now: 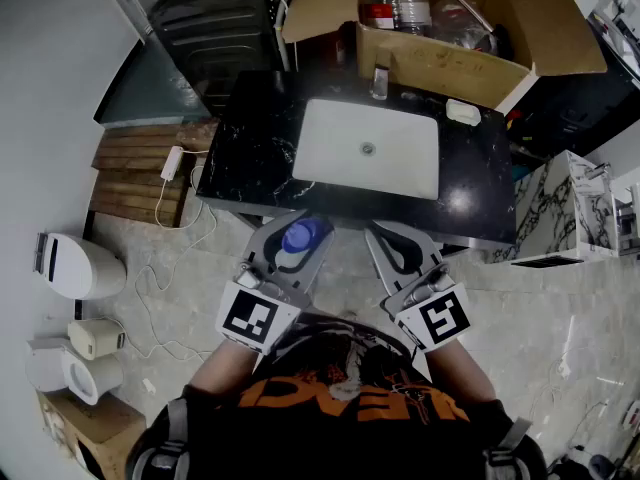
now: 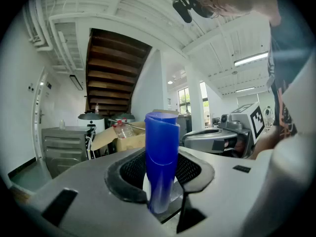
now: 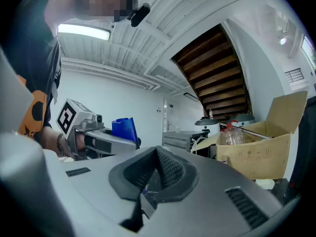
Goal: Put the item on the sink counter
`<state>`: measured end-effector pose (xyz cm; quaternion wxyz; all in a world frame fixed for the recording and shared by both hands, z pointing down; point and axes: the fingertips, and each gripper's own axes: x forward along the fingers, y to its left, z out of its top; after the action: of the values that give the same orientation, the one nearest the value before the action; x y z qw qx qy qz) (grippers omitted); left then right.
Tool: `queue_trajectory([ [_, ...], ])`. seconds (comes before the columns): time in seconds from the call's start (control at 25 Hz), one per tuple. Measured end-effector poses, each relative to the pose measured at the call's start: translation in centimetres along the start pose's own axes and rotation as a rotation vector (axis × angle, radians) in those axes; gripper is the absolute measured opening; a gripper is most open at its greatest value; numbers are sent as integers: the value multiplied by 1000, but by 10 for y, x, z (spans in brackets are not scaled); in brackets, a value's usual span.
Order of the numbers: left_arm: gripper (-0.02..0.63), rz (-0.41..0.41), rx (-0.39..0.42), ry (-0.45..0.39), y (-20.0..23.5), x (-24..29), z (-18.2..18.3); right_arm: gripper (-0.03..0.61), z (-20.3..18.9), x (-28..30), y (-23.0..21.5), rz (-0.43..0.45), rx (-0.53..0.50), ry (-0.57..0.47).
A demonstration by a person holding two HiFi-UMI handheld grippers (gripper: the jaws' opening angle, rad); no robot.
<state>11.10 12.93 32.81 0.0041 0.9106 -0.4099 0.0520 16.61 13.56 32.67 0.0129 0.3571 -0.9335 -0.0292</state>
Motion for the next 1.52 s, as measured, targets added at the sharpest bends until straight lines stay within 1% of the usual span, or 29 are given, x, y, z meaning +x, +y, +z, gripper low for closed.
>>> queue_trajectory([
  [0.12,161,7,-10,8,10,3,-5,14,-2,9,-7,-13,17,3],
  [0.24,160,15,-20,7,22,7,-7,14,-7,19,-13,-6,-3,20],
  [0.36,160,21,-26,14,33,11,-10,14,-9,31,-17,1,0,24],
  [0.52,160,32,-34,20,51,18,-13,14,-6,49,-20,46,44,-10],
  [0.72,161,42,-41,30,84,30,-15,29,-13,84,-29,68,29,8],
  [1.04,161,40,-21,58,159,54,-23,38,-25,160,-52,57,28,22],
  [1.32,161,63,11,101,241,68,-54,46,-44,237,-65,58,38,30],
  [1.52,160,77,17,133,290,82,-84,55,-79,290,-79,55,48,62],
])
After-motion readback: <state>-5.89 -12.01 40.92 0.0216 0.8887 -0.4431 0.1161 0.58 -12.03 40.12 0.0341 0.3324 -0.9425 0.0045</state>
